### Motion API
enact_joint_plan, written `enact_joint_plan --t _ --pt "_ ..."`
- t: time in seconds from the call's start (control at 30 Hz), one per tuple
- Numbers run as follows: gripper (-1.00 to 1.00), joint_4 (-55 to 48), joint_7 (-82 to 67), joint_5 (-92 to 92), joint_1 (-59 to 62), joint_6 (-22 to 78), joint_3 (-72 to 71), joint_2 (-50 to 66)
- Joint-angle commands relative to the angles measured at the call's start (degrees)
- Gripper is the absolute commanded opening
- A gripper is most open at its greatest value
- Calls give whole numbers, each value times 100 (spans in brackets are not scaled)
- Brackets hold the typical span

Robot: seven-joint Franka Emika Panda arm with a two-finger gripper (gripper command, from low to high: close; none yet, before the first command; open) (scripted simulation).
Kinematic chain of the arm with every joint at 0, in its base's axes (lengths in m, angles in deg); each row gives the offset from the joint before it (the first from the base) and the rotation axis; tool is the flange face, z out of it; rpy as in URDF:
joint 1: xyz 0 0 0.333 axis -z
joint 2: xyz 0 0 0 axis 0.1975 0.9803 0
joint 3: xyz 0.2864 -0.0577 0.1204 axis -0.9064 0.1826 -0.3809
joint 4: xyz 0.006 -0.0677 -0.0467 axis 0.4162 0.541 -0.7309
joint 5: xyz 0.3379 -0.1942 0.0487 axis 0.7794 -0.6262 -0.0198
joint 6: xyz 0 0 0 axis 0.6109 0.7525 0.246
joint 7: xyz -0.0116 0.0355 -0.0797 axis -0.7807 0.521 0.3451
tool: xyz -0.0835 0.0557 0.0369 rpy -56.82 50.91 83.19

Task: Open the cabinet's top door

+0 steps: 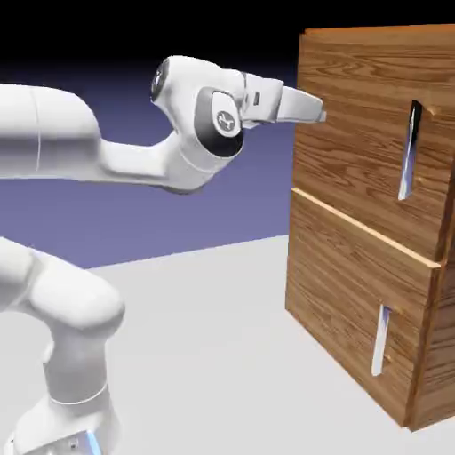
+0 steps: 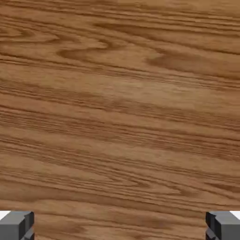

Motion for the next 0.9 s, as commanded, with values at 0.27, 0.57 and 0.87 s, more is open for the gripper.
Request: enact_joint_plan --t 0.27,0.57,0.87 --pt "0 -595 1240 -2243 -1057 106 1169 -633" --pt "0 -1190 2480 -4486 -2113 211 2338 -1266" --pt "0 -1884 3264 -6006 -3200 361 3232 -1647"
